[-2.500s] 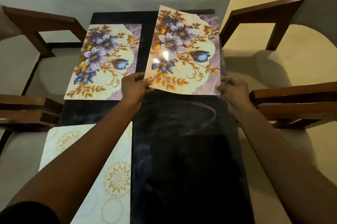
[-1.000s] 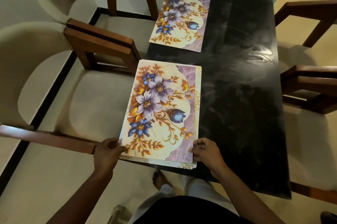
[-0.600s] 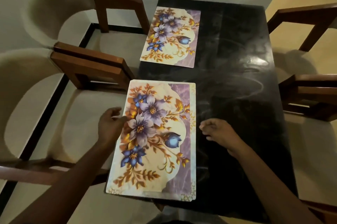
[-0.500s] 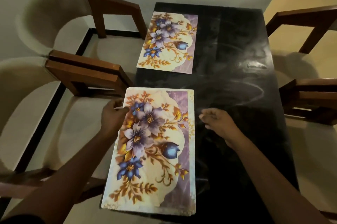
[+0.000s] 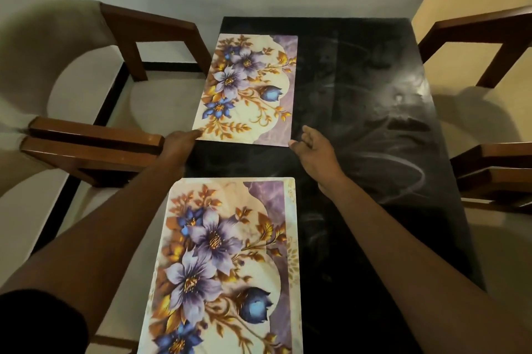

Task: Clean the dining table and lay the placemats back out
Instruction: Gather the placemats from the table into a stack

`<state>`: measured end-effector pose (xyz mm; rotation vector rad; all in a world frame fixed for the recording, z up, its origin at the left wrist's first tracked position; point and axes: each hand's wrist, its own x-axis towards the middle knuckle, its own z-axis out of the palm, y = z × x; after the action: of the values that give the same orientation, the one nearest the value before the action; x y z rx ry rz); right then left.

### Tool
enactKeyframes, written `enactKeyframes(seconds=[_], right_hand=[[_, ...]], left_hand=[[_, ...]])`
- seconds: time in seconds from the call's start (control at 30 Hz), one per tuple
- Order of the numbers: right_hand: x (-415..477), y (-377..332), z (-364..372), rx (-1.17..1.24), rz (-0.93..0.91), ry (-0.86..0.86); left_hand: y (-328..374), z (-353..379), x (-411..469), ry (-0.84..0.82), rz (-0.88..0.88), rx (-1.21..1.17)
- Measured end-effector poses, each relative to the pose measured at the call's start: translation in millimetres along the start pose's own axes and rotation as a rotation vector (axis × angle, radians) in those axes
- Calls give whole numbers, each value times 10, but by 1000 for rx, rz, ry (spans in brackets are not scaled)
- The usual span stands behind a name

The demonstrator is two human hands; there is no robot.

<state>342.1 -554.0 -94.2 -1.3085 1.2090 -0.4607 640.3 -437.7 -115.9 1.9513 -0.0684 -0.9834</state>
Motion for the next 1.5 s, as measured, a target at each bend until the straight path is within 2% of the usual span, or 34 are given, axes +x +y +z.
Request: enactKeyframes(seconds=[0.07, 0.13, 0.3, 0.47, 0.6, 0.7, 0.8, 0.9, 1.1, 1.5], right_hand=[[122, -8, 24, -10, 0, -9], [217, -2, 47, -23, 12, -19], [308, 56, 91, -19, 52, -22], [355, 89, 111, -20, 80, -37], [421, 15, 122, -34, 107, -6], [430, -76, 93, 106, 163, -10], [344, -202, 51, 406, 216, -29], [193, -244, 77, 609, 222, -37], [-448, -50, 194, 541, 247, -42], [-2373, 937, 276, 430, 268, -6]], left_hand=[[109, 112, 35, -29, -85, -97], [164, 174, 97, -8, -95, -135], [162, 179, 176, 121, -7, -152], [365, 277, 122, 44, 49, -296], [458, 378, -34, 70, 90, -362], [453, 331, -183, 60, 115, -442], [377, 181, -348, 45, 141, -505], [140, -30, -533, 31, 131, -528], [-648, -498, -1075, 21, 91, -568], [-2082, -1273, -2596, 18, -9, -533]])
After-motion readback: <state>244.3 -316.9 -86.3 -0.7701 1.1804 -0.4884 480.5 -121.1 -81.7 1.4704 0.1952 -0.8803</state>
